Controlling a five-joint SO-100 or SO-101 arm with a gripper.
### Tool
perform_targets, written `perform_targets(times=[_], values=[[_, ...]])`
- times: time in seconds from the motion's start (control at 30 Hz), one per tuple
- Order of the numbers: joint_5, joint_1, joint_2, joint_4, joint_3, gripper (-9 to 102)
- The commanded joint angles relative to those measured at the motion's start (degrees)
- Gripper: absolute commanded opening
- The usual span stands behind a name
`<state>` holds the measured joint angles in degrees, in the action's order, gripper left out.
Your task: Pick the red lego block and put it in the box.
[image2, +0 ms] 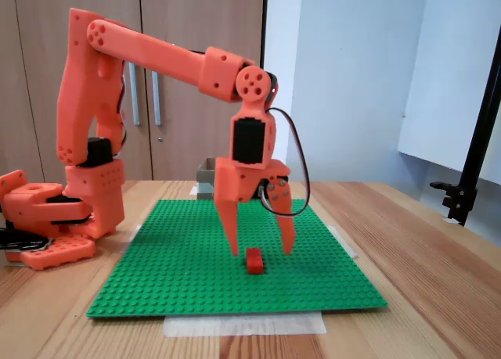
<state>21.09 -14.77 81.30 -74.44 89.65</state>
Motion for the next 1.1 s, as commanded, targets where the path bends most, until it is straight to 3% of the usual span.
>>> perform_targets(times=[0.0,1.07], values=[[0.8,-0.4,0.4,0.6,0.2,35],[0.9,-0.8,0.2,3.2,2.2,30]])
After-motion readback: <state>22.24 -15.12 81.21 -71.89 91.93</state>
